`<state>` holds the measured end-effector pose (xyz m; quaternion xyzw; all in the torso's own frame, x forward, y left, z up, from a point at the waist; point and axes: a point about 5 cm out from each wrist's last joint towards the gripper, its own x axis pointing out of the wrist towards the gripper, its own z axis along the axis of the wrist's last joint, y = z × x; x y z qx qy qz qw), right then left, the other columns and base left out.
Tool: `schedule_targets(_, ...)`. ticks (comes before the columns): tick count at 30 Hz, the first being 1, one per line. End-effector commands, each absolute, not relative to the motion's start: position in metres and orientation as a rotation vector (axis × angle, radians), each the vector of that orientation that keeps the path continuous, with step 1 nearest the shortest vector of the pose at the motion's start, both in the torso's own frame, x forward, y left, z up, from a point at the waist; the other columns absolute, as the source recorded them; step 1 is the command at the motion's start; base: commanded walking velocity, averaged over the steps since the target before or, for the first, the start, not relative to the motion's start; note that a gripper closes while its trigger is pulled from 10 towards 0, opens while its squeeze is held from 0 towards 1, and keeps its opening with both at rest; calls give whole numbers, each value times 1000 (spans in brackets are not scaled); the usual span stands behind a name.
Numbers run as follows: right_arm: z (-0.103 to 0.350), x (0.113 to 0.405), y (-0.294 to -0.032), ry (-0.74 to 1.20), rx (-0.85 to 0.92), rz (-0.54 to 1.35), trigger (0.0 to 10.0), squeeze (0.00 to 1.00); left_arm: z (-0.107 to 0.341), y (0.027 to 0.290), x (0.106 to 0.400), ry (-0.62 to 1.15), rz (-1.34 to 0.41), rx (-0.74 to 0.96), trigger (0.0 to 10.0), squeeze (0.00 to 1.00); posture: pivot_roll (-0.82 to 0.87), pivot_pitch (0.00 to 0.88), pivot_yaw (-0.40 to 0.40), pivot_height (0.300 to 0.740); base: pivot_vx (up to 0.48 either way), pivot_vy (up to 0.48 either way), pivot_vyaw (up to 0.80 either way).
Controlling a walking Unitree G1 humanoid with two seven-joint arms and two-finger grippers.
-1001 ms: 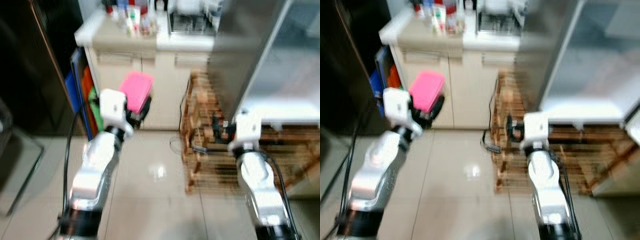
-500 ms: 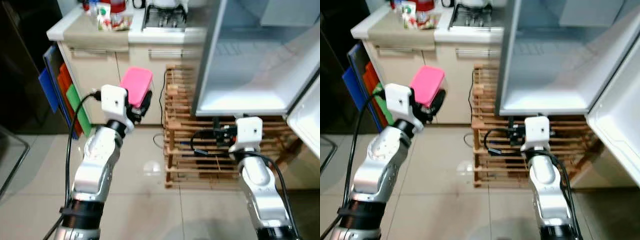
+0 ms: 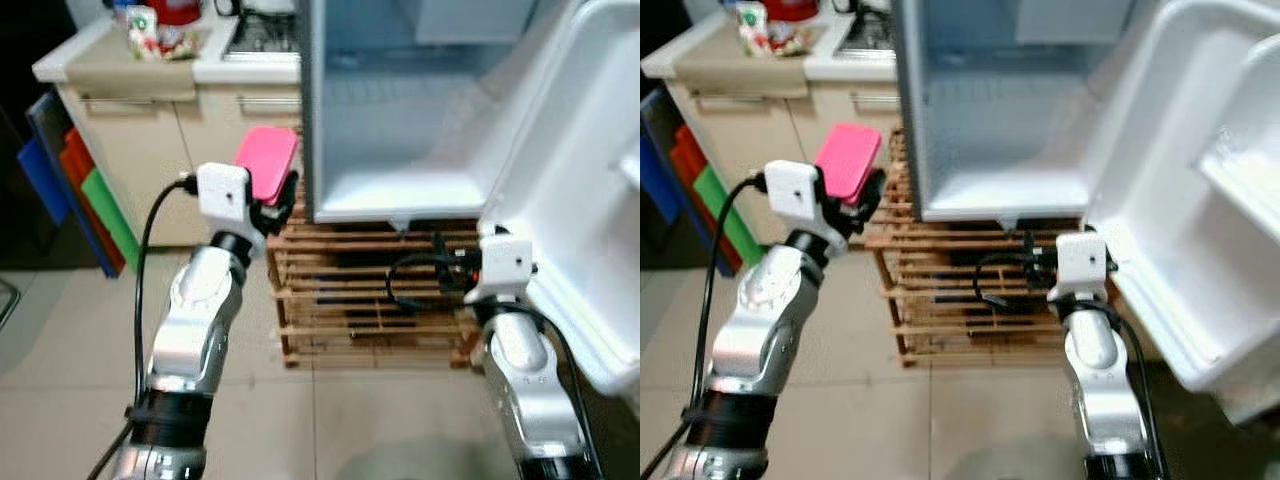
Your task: Restocking fridge
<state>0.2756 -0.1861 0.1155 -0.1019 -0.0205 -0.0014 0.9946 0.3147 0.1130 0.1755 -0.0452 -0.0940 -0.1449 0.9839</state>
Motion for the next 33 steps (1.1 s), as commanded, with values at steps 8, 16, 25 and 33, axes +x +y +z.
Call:
schedule_targets(8,138,285,-211,-101,-207,-89,10000,0,192,109,320,-246,-320,-67,10000,0,-146,0,52,740,0,0,0)
schedule_targets(16,140,290,-226,-84,-195,-142,10000,0,192,108,319,-244,-325,-73,10000,0,-142,0,49,740,0,0,0)
schedule_targets(25,134,293,-253,0,-103,-273,10000,0,191,108,320,-239,-334,-71,10000,0,-147,0,52,740,0,0,0)
schedule_targets(33,137,293,-272,9,-99,-332,10000,0,191,106,320,-240,-343,-71,10000,0,-155,0,52,740,0,0,0)
